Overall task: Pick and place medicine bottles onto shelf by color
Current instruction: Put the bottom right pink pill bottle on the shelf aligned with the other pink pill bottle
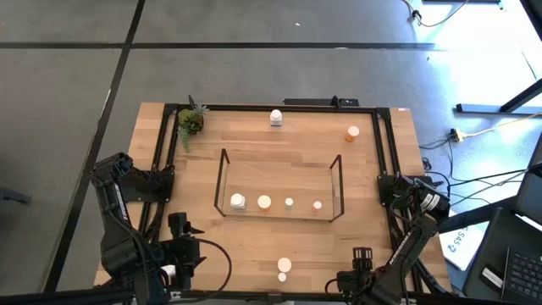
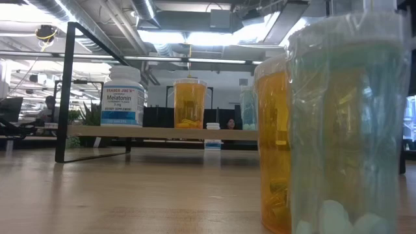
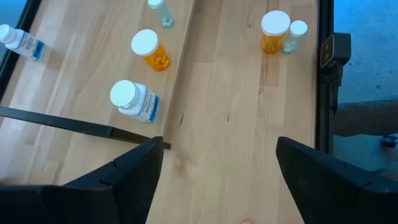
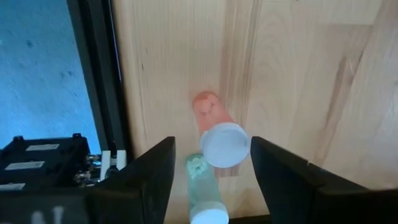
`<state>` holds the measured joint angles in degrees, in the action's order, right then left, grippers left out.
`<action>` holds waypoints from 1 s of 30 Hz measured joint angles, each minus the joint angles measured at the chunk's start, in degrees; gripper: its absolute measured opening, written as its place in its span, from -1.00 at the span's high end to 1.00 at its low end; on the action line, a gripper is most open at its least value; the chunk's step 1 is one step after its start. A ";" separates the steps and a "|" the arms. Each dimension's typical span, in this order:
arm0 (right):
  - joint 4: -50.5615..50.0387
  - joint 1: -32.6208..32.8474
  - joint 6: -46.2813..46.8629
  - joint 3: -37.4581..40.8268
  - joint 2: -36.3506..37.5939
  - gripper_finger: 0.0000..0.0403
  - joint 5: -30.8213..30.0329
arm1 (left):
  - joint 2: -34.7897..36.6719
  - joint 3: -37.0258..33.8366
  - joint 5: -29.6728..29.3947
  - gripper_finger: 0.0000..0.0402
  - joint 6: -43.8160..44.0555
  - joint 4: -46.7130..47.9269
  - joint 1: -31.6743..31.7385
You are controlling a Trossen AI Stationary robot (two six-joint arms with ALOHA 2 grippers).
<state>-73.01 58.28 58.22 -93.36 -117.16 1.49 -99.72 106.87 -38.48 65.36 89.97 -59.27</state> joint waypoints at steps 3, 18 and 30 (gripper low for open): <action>0.05 0.00 -0.44 0.15 0.01 -0.05 -0.05 | 0.00 0.00 0.00 -0.53 0.02 0.00 0.00; 6.76 -0.12 0.02 6.51 0.04 -0.04 0.10 | -0.02 0.00 0.00 -0.53 0.07 -0.02 0.00; 7.60 -0.14 0.13 6.51 0.04 0.30 0.10 | -0.02 0.00 -0.01 -0.53 0.04 -0.01 0.00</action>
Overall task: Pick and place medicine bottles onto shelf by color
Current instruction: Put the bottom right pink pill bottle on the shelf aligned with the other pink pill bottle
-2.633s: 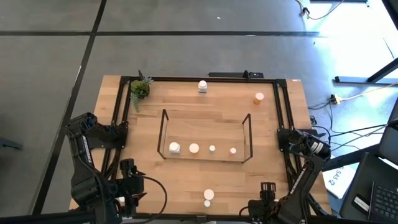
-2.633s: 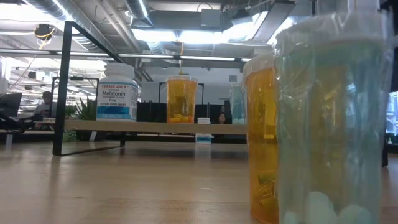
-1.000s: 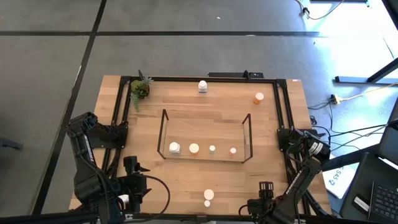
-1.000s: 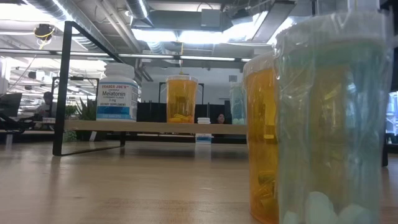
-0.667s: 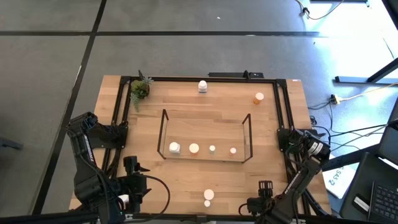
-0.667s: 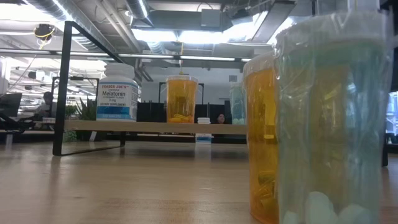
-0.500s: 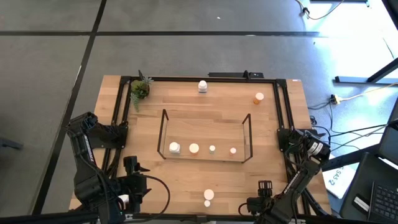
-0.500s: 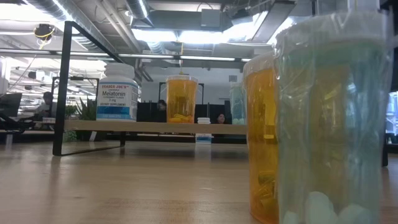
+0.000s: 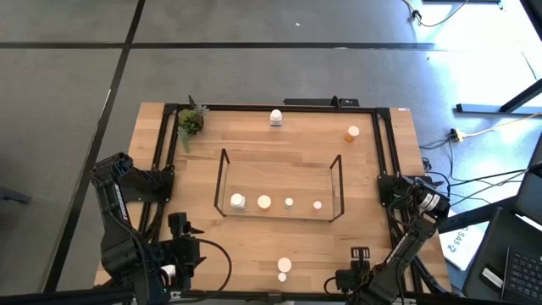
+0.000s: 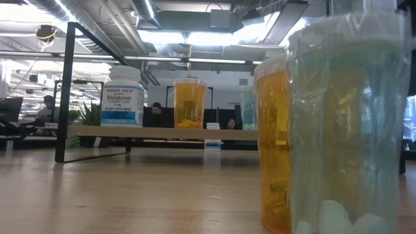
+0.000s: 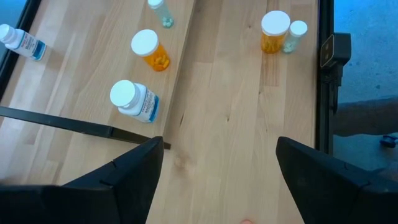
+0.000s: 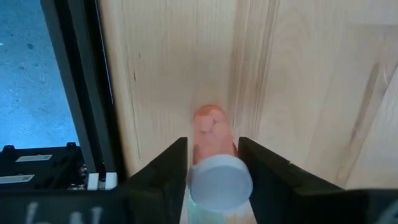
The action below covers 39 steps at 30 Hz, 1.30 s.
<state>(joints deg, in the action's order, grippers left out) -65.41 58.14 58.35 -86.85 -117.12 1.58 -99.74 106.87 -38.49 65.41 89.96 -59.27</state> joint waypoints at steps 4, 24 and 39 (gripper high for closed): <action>0.06 -0.01 1.59 0.00 0.00 0.43 -0.01 | 0.00 0.00 0.01 -0.53 0.00 -0.01 0.00; 3.37 -4.59 11.87 -3.86 -0.02 0.43 -1.07 | 0.00 0.00 0.01 -0.53 -0.01 -0.01 0.00; -8.58 -10.92 8.40 -22.57 -0.02 0.43 -6.22 | 0.00 0.00 0.07 -0.53 -0.07 0.01 0.00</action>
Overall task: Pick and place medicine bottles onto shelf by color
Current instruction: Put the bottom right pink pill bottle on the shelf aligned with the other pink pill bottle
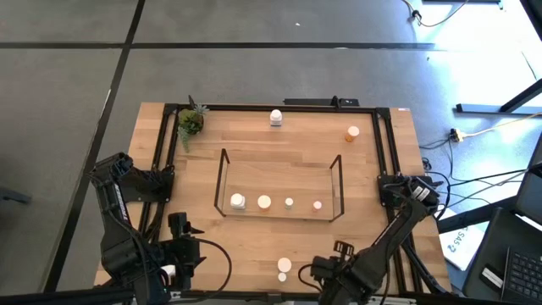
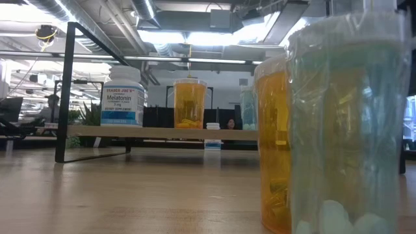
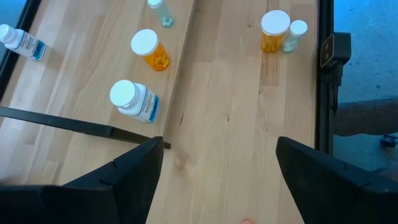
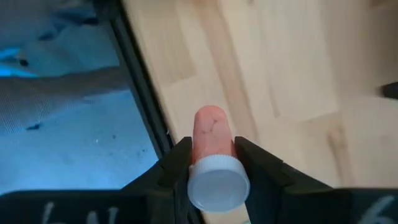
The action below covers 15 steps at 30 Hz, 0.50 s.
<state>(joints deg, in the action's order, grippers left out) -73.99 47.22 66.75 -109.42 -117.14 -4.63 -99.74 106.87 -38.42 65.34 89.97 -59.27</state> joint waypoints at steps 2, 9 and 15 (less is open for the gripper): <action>-3.38 -1.15 -0.01 -3.17 0.00 0.43 -0.53 | 0.00 0.00 0.05 -0.53 -0.02 0.00 -0.02; -15.77 -6.41 0.21 -13.53 0.00 0.42 -1.92 | 0.00 0.00 0.16 -0.53 -0.04 0.00 -0.02; -15.89 -12.52 -5.88 -19.53 0.09 0.42 -5.46 | 0.00 0.00 -0.94 -0.53 -0.02 0.00 0.00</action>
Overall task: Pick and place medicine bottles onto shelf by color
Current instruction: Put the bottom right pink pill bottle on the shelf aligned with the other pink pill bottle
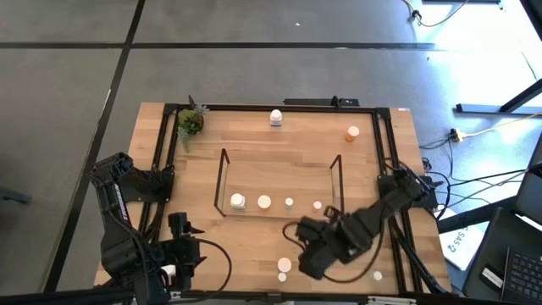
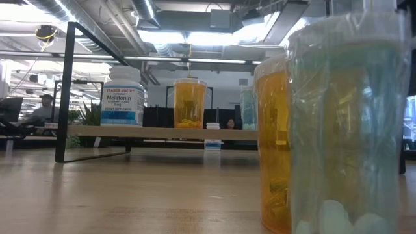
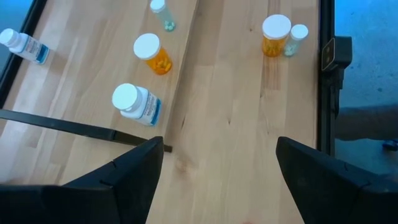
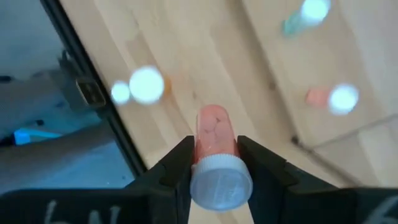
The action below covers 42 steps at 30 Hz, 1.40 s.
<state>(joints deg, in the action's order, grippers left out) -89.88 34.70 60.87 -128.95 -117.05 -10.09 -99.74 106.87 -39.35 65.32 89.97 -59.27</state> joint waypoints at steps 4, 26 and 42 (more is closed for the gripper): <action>-0.15 -4.68 -5.83 -1.58 -0.05 0.42 0.57 | -0.02 0.00 -0.12 -0.53 0.00 0.00 -0.02; -0.12 -17.54 -31.20 -0.85 1.26 0.42 -2.03 | -0.02 0.00 0.88 -0.53 0.13 -0.02 -0.02; -0.14 -21.61 -25.01 19.76 10.30 0.42 -4.23 | -0.02 -0.02 1.36 -0.53 0.07 0.02 -0.04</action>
<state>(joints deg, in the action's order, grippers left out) -90.02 13.08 35.86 -109.19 -106.75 -14.32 -99.77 106.85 -38.00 65.39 90.00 -59.31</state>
